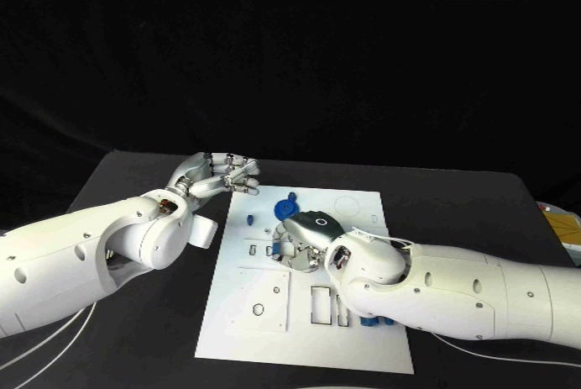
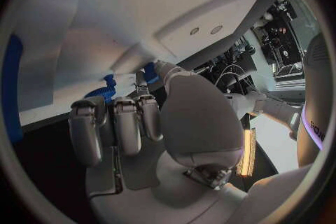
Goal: Assemble the parts on the task board
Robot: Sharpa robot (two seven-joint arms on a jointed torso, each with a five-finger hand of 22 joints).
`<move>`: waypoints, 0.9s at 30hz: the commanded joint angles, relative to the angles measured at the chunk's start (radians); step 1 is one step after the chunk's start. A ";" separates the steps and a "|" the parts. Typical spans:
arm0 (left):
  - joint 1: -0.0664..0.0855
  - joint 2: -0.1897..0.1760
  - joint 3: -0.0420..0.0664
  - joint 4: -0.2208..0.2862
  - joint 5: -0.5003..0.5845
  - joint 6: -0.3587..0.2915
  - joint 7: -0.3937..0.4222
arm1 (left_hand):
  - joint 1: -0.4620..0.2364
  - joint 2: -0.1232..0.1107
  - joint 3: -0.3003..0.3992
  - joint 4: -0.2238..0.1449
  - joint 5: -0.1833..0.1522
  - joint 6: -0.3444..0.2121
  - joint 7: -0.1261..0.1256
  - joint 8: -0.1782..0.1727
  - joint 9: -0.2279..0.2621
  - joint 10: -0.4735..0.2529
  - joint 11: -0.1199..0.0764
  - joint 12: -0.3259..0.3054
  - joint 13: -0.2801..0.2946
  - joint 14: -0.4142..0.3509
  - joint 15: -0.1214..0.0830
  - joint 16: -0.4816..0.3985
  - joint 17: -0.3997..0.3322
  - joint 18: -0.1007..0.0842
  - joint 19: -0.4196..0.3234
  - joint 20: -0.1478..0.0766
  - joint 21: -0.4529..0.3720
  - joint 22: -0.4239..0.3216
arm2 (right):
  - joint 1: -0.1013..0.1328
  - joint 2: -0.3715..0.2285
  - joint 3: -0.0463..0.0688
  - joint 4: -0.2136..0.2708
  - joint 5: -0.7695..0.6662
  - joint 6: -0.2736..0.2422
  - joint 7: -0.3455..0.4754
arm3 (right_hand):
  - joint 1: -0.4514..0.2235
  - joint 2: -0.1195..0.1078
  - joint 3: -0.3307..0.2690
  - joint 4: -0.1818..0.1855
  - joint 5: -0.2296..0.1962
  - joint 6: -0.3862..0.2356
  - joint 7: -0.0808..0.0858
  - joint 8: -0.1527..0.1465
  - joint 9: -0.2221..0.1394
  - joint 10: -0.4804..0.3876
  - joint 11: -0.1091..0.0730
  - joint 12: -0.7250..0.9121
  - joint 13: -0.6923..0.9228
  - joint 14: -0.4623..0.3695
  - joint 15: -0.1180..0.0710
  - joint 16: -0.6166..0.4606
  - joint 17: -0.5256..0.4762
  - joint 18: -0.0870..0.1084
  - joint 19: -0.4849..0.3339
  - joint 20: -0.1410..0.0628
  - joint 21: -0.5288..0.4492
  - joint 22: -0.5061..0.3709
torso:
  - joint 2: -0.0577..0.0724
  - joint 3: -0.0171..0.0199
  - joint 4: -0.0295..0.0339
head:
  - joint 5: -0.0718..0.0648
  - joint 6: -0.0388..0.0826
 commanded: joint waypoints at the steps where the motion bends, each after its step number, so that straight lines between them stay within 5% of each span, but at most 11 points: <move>1: 0.001 0.001 0.001 0.001 0.003 0.016 0.004 | -0.001 0.007 -0.007 0.000 -0.004 -0.004 0.037 -0.006 0.001 -0.005 0.001 -0.007 0.001 -0.008 0.000 -0.005 0.002 0.011 -0.007 0.003 -0.001 -0.001 | -0.004 0.001 -0.003 -0.003 -0.009 0.026 -0.006 | -0.003 -0.002 0.001 0.006 -0.007 -0.002 -0.001 -0.005 0.000 -0.001 0.005 0.000 0.133 0.093 0.006 -0.002 0.196 -0.007 0.105 0.004 0.005 0.263 | 0.000 -0.0002 0.0000 | 0.000 0.000; 14: 0.001 0.000 0.001 0.001 0.003 0.017 0.002 | -0.001 0.007 -0.007 0.000 -0.004 -0.004 0.037 -0.006 0.001 -0.005 0.001 -0.007 0.001 -0.008 0.000 -0.005 0.002 0.011 -0.007 0.003 -0.001 -0.001 | -0.004 0.001 -0.003 -0.004 -0.009 0.022 -0.006 | -0.005 -0.003 0.000 0.008 -0.012 -0.001 0.000 -0.005 0.000 -0.003 0.005 -0.002 0.131 0.093 0.006 -0.002 0.194 -0.007 0.105 0.005 0.005 0.263 | 0.000 0.0000 0.0001 | 0.000 -0.001; 21: 0.001 0.000 0.001 0.001 0.003 0.018 0.002 | -0.001 0.007 -0.007 0.000 -0.004 -0.004 0.037 -0.006 0.001 -0.005 0.001 -0.007 0.001 -0.008 0.000 -0.005 0.002 0.011 -0.007 0.003 -0.001 -0.001 | -0.004 0.001 -0.003 -0.004 -0.009 0.018 -0.006 | -0.035 -0.026 -0.028 0.019 -0.072 -0.031 0.008 -0.021 -0.005 -0.013 0.012 -0.012 0.121 0.093 0.012 -0.003 0.193 -0.007 0.105 0.010 0.005 0.263 | 0.000 -0.0002 0.0003 | -0.001 -0.001; 27: 0.001 0.000 0.001 0.000 0.003 0.018 0.002 | -0.001 0.007 -0.007 0.000 -0.004 -0.004 0.037 -0.006 0.001 -0.005 0.001 -0.007 0.001 -0.008 0.000 -0.005 0.002 0.011 -0.007 0.003 -0.001 -0.001 | -0.004 0.002 -0.003 -0.004 -0.009 0.015 -0.004 | -0.049 -0.030 -0.045 0.021 -0.078 -0.040 0.010 -0.026 -0.006 -0.014 0.015 -0.013 0.120 0.092 0.015 -0.003 0.192 -0.007 0.105 0.012 0.005 0.263 | 0.000 0.0001 0.0000 | 0.000 -0.001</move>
